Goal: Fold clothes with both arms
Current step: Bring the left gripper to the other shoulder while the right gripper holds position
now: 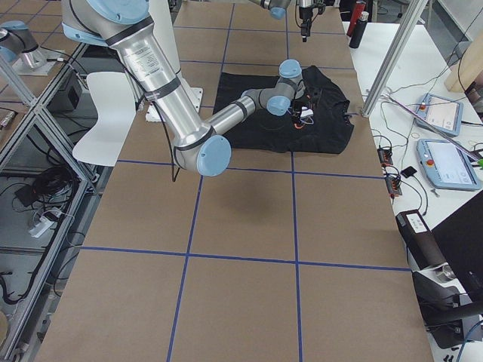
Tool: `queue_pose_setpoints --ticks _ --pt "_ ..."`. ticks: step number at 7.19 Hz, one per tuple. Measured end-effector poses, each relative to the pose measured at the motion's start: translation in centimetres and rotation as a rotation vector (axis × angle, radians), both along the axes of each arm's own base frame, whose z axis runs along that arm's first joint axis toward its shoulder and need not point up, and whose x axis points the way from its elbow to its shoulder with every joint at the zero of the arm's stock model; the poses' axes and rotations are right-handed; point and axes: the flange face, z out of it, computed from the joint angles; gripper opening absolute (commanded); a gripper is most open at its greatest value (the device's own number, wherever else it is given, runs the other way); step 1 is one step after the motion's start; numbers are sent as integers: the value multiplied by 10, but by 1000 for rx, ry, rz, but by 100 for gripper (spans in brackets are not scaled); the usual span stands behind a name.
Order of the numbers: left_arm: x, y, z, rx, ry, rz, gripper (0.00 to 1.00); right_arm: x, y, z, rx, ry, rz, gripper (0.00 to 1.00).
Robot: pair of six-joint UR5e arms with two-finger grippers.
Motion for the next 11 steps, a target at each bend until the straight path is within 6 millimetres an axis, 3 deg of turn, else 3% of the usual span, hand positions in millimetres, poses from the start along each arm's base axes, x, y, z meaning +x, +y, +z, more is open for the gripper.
queue_pose_setpoints --ticks 1,3,4,9,10,11 --pt "29 -2 13 -17 34 -31 73 12 10 6 4 -5 1 100" --pt "87 -1 21 14 17 -74 63 22 18 20 0 5 8 100" --pt "101 -6 22 21 4 -86 59 23 20 24 -4 9 10 100" --pt "116 -25 32 31 -21 -120 45 17 22 34 5 37 19 100" --pt "117 -26 33 30 -24 -122 19 16 22 34 6 38 19 100" --pt "117 -27 34 30 -24 -123 0 16 22 34 7 38 19 100"
